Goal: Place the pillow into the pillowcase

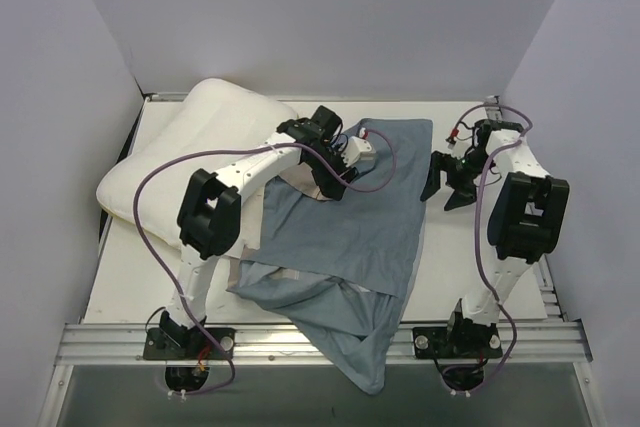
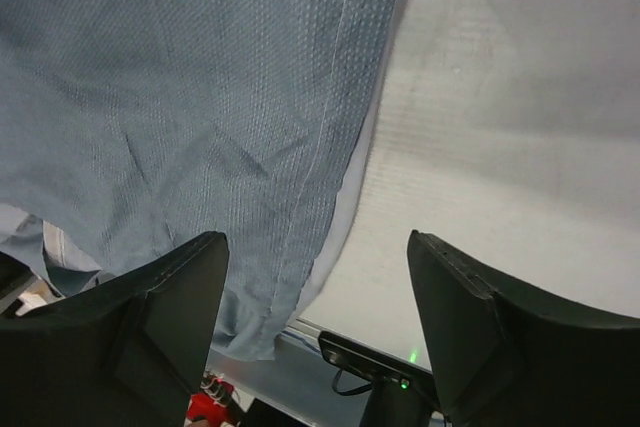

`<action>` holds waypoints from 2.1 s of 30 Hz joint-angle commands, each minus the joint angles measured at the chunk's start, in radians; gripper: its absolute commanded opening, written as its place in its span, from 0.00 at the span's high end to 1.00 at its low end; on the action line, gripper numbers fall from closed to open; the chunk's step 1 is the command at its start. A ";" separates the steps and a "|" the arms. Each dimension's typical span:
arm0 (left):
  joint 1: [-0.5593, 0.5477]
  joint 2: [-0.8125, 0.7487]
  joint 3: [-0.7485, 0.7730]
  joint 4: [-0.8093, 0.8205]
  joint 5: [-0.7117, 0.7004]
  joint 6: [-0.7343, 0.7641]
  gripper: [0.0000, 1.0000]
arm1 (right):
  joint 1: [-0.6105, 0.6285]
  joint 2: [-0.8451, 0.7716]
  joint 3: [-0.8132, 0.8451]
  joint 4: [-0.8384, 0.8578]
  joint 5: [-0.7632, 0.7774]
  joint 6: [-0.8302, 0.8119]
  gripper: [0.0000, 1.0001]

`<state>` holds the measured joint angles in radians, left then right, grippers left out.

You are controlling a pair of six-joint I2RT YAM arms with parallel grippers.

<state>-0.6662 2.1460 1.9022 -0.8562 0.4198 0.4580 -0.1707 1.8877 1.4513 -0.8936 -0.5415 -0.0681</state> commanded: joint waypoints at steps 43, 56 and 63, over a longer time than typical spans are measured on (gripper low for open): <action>0.264 0.285 0.609 0.264 -0.455 -0.015 1.00 | -0.020 0.048 -0.143 0.124 0.051 0.076 1.00; 0.281 0.137 0.402 0.369 -0.572 -0.125 0.02 | 0.204 -0.027 0.130 0.096 0.136 -0.334 0.04; 0.338 -0.183 0.175 0.200 -0.331 -0.324 0.03 | 0.422 0.279 0.420 0.116 0.224 -0.544 0.03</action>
<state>-0.3611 2.1975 2.1006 -0.6228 -0.0307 0.2665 0.1867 2.0281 1.8156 -0.7422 -0.3786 -0.4820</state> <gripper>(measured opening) 0.974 0.966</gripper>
